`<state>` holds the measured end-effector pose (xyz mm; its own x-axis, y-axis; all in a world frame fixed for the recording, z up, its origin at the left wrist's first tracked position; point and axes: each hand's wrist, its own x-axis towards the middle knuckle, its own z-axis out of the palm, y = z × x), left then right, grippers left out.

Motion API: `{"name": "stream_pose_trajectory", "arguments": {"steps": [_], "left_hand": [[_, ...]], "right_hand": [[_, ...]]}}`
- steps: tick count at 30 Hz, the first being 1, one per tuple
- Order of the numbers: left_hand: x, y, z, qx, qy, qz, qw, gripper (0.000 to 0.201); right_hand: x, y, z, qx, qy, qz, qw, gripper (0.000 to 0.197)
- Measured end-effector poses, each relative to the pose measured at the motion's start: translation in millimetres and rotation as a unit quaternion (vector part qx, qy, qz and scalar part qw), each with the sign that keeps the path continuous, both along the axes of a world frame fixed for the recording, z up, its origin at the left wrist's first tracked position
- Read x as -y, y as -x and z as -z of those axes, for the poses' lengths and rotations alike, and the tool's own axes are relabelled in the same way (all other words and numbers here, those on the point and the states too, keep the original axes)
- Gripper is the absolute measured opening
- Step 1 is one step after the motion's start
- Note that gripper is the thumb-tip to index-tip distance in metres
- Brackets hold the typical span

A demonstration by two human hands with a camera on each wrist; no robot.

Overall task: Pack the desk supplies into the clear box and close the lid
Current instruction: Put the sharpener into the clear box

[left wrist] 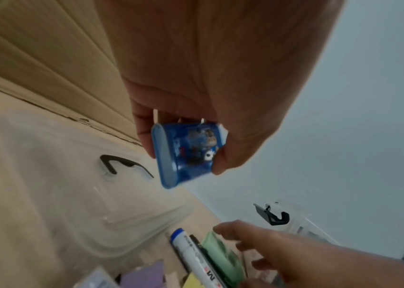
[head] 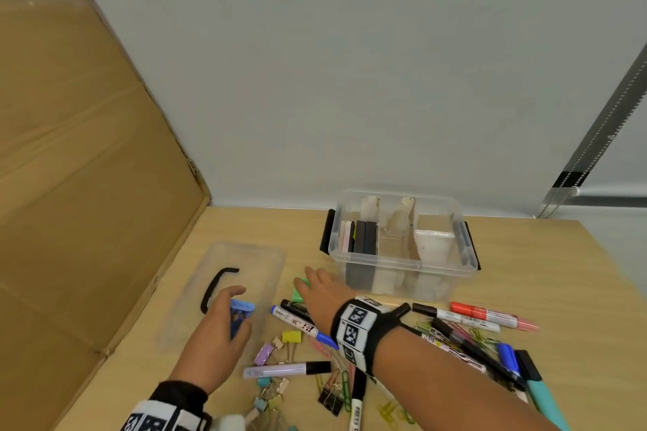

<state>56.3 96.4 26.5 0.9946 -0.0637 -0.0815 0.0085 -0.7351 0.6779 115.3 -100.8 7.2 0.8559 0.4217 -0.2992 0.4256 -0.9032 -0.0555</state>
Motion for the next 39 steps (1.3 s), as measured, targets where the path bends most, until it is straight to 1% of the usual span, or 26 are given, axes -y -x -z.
{"name": "stream_pose_trajectory", "arguments": {"steps": [2, 4, 7, 9, 10, 11, 13, 14, 15, 17, 19, 21, 22, 24, 27, 29, 31, 32, 33, 34, 35, 37, 39], "left_hand": [[-2.6, 0.8, 2.4, 0.002, 0.014, -0.010, 1.000, 0.042], [-4.5, -0.6, 5.0, 0.006, 0.018, -0.013, 1.000, 0.042], [-6.0, -6.1, 7.4, 0.015, 0.017, -0.011, 1.000, 0.041], [-5.0, -10.4, 7.5, 0.014, 0.015, -0.006, 1.000, 0.041], [-4.0, -12.5, 7.1, 0.014, 0.016, -0.003, 1.000, 0.041], [-2.7, -14.6, 6.9, 0.015, 0.016, 0.000, 1.000, 0.041], [0.9, -18.3, 5.9, 0.021, 0.015, 0.006, 1.000, 0.042], [3.0, -19.9, 5.0, 0.024, 0.013, 0.008, 1.000, 0.042], [5.0, -21.4, 4.2, 0.024, 0.013, 0.010, 1.000, 0.042], [8.9, -22.6, 3.1, 0.026, 0.017, 0.014, 0.999, 0.042], [11.3, -22.5, 2.6, 0.030, 0.018, 0.019, 0.999, 0.042], [11.9, -22.3, 2.5, 0.031, 0.020, 0.020, 0.999, 0.043], [11.8, -22.0, 2.3, 0.033, 0.023, 0.020, 0.999, 0.043], [10.1, -21.6, 2.1, 0.036, 0.031, 0.017, 0.999, 0.043], [6.9, -20.3, 3.2, 0.038, 0.041, 0.010, 0.998, 0.044], [6.5, -19.6, 3.3, 0.034, 0.045, 0.009, 0.998, 0.048], [9.2, -20.0, 2.4, 0.031, 0.048, 0.009, 0.998, 0.052], [11.5, -20.2, 1.8, 0.032, 0.050, 0.011, 0.998, 0.054], [14.1, -20.3, 1.5, 0.032, 0.052, 0.013, 0.998, 0.055], [16.4, -20.5, 1.6, 0.034, 0.055, 0.016, 0.998, 0.056], [18.5, -21.1, 2.0, 0.037, 0.059, 0.020, 0.997, 0.057], [21.1, -22.6, 4.0, 0.038, 0.067, 0.027, 0.997, 0.059], [22.3, -24.3, 4.4, 0.032, 0.079, 0.027, 0.996, 0.062]], "right_hand": [[-7.6, -7.9, 7.9, -0.012, 0.019, 0.027, 0.999, 0.064], [-9.4, -12.0, 11.1, -0.009, 0.000, 0.048, 0.999, 0.059], [-6.1, -15.7, 12.0, 0.005, -0.027, 0.048, 0.998, 0.043], [-3.3, -14.4, 13.7, 0.009, -0.021, 0.037, 0.999, 0.040], [-2.3, -14.1, 15.8, 0.011, -0.020, 0.032, 0.999, 0.045], [-1.8, -13.9, 18.0, 0.010, -0.025, 0.032, 0.999, 0.055], [-2.6, -14.6, 17.5, -0.004, -0.035, 0.021, 0.999, 0.083], [-4.2, -15.4, 14.3, -0.017, -0.026, -0.002, 1.000, 0.091], [-6.5, -16.1, 10.2, -0.033, -0.011, -0.028, 0.999, 0.092], [-11.1, -17.9, 7.3, -0.058, 0.012, -0.056, 0.997, 0.081], [-14.1, -17.6, 6.6, -0.046, 0.003, -0.046, 0.998, 0.066], [-14.1, -14.1, 5.2, -0.028, -0.017, -0.034, 0.999, 0.059], [-13.0, -10.6, 2.1, -0.018, -0.033, -0.034, 0.999, 0.057], [-7.0, -0.7, -11.7, 0.017, -0.108, -0.030, 0.994, 0.053], [15.3, 12.5, -51.2, 0.072, -0.242, -0.004, 0.967, 0.048], [37.2, 11.4, -82.5, 0.116, -0.303, 0.042, 0.945, 0.044], [60.6, 1.1, -107.9, 0.155, -0.355, 0.111, 0.915, 0.034], [72.0, -7.5, -115.2, 0.165, -0.365, 0.149, 0.904, 0.029], [82.0, -17.2, -120.4, 0.162, -0.360, 0.184, 0.900, 0.027], [89.8, -28.1, -121.6, 0.142, -0.342, 0.216, 0.904, 0.027], [94.7, -39.2, -121.4, 0.115, -0.309, 0.236, 0.914, 0.028], [95.1, -56.8, -117.5, 0.056, -0.239, 0.245, 0.938, 0.027], [87.4, -69.2, -112.4, 0.026, -0.161, 0.222, 0.961, 0.029]]}}
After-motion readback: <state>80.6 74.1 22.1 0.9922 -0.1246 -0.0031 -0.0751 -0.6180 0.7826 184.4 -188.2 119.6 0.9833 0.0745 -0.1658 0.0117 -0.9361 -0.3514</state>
